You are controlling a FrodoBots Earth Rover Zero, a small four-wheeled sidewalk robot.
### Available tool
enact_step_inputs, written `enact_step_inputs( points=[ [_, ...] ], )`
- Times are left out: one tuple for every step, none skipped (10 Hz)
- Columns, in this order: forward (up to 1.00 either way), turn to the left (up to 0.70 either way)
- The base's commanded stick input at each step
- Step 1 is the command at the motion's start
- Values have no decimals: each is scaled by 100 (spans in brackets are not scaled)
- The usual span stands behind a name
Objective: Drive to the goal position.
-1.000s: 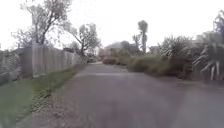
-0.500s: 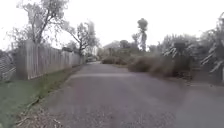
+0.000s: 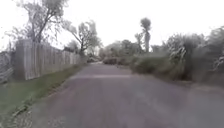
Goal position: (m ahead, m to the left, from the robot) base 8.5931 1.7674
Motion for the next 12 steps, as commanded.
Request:
enact_step_inputs(
  points=[
    [70,0],
    [70,0],
    [70,0],
    [70,0],
    [70,0],
    [70,0],
    [70,0],
    [70,0],
    [70,0],
    [70,0],
    [70,0],
    [70,0]
  ],
)
